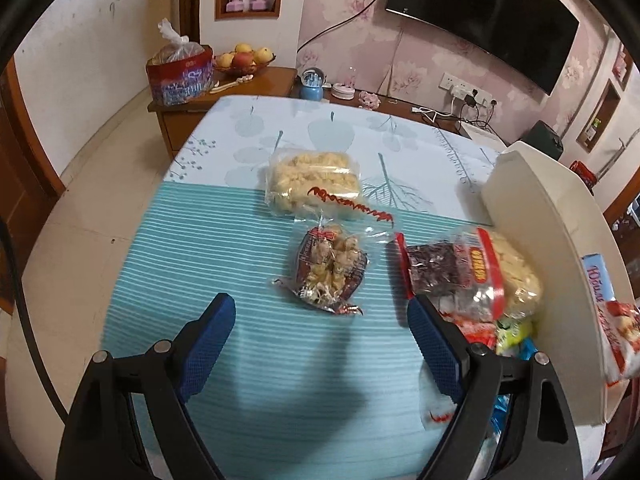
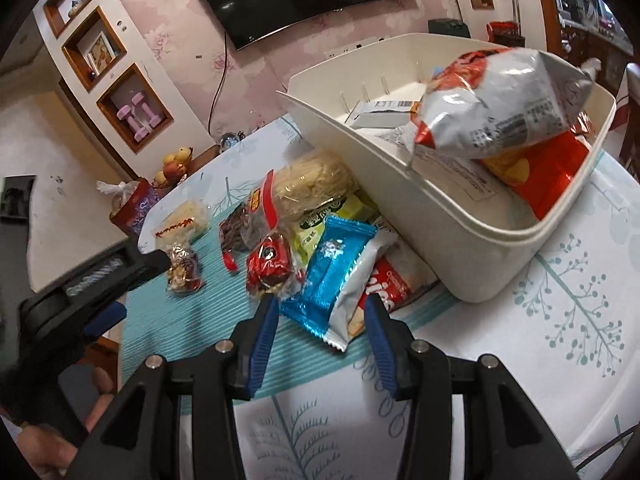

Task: Organize snacks
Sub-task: 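Move the left gripper toward the clear nut bag while the right approaches the blue wafer bar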

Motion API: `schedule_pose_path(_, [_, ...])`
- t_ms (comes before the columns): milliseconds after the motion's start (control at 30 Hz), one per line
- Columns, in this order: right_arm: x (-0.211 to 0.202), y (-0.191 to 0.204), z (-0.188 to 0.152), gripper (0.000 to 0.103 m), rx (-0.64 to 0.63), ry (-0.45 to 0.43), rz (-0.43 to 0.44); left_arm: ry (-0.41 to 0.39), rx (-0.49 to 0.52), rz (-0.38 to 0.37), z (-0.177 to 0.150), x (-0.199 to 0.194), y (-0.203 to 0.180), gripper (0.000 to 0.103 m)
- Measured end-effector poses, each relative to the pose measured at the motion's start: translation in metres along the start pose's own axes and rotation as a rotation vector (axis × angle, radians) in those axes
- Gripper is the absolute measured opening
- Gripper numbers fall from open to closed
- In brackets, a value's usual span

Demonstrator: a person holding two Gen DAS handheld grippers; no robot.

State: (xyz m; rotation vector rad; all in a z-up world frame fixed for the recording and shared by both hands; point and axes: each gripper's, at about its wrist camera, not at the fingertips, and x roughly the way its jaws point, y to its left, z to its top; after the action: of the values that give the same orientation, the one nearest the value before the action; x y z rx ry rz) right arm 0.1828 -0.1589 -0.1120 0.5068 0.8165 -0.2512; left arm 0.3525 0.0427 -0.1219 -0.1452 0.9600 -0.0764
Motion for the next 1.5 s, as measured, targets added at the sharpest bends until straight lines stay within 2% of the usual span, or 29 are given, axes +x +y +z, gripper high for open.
schedule_pose_path(267, [0.016,0.007,-0.002,0.045,-0.051,-0.009,-0.054,0.020,-0.055,-0.010,-0.008,0.034,0.005,0.087])
schedule_pose_path(500, [0.026,0.018,-0.005,0.049,-0.124,-0.048,-0.101,-0.034,-0.054,0.018,-0.008,0.041,0.002,0.085])
schedule_pose_path(633, [0.029,0.024,-0.008,0.051,-0.192,-0.081,-0.133,-0.082,-0.029,0.067,-0.013,0.042,-0.006,0.081])
schedule_pose_path(667, [0.029,0.024,-0.008,0.052,-0.198,-0.088,-0.136,-0.084,-0.026,0.066,-0.014,0.041,-0.006,0.077])
schedule_pose_path(1167, [0.031,0.022,-0.007,0.050,-0.199,-0.093,-0.135,-0.127,-0.131,-0.007,-0.016,0.034,0.020,0.055])
schedule_pose_path(1400, [0.031,0.023,-0.008,0.050,-0.197,-0.094,-0.130,-0.167,-0.245,-0.128,-0.019,0.034,0.042,0.055])
schedule_pose_path(1500, [0.030,0.022,-0.008,0.050,-0.194,-0.094,-0.125,-0.165,-0.239,-0.117,-0.017,0.036,0.039,0.055])
